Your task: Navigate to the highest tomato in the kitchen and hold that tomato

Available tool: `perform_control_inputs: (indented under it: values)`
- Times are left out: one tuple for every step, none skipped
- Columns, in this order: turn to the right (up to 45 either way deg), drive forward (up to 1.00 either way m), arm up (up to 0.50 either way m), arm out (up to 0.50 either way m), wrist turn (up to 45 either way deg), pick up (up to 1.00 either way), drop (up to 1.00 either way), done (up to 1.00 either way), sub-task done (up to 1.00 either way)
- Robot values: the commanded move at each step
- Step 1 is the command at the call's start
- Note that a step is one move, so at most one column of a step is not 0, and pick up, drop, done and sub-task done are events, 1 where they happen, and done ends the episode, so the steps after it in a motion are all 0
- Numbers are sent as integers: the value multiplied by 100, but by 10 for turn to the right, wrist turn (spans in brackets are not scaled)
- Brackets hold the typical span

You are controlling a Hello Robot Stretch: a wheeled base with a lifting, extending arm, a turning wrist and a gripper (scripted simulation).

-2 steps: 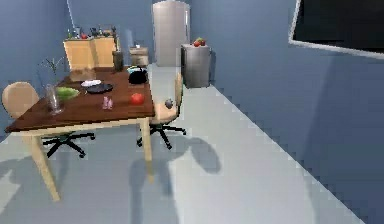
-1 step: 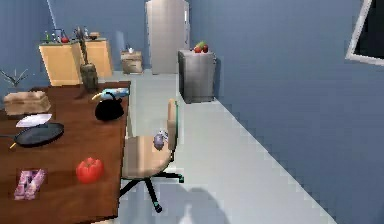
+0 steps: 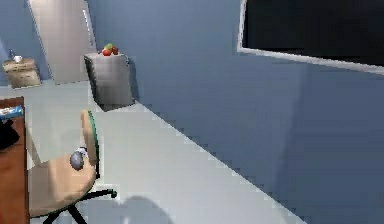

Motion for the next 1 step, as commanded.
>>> perform_control_inputs:
  values:
    - [0, 100, 0, 0, 0, 0, 0, 0, 0]
